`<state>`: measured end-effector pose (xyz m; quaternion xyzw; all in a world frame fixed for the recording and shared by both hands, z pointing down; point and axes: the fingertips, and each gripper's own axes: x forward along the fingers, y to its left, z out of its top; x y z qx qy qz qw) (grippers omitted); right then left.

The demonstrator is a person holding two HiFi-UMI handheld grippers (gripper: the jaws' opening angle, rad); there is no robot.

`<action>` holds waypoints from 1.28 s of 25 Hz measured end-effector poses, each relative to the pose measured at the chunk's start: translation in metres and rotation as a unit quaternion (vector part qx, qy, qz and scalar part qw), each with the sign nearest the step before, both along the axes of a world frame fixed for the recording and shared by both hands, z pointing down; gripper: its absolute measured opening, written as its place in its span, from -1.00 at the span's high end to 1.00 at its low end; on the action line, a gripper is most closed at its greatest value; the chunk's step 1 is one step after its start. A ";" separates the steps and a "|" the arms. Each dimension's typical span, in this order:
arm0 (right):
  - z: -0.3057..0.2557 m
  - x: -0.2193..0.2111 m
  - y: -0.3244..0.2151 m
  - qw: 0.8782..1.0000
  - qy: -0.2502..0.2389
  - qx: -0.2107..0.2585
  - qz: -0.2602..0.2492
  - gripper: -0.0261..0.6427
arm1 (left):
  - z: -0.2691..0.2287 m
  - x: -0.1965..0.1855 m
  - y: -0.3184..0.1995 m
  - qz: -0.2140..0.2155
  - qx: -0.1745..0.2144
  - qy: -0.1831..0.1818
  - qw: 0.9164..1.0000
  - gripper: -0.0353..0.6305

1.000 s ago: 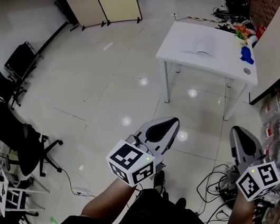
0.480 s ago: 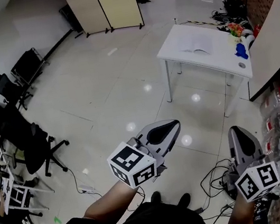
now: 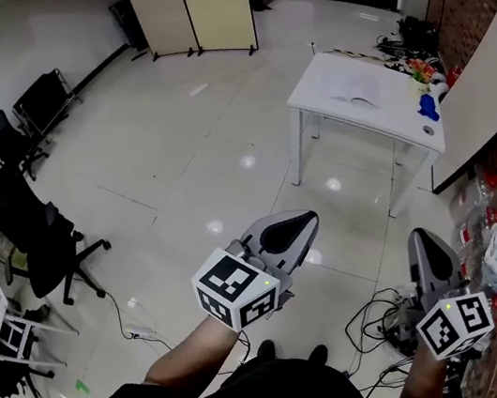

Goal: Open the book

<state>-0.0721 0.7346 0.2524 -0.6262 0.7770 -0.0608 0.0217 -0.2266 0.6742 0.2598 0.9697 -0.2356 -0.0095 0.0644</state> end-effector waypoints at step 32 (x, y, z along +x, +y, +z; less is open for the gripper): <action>-0.007 -0.014 0.011 1.000 0.013 0.005 0.022 0.92 | -0.005 -0.035 0.003 0.000 0.008 0.007 1.000 0.89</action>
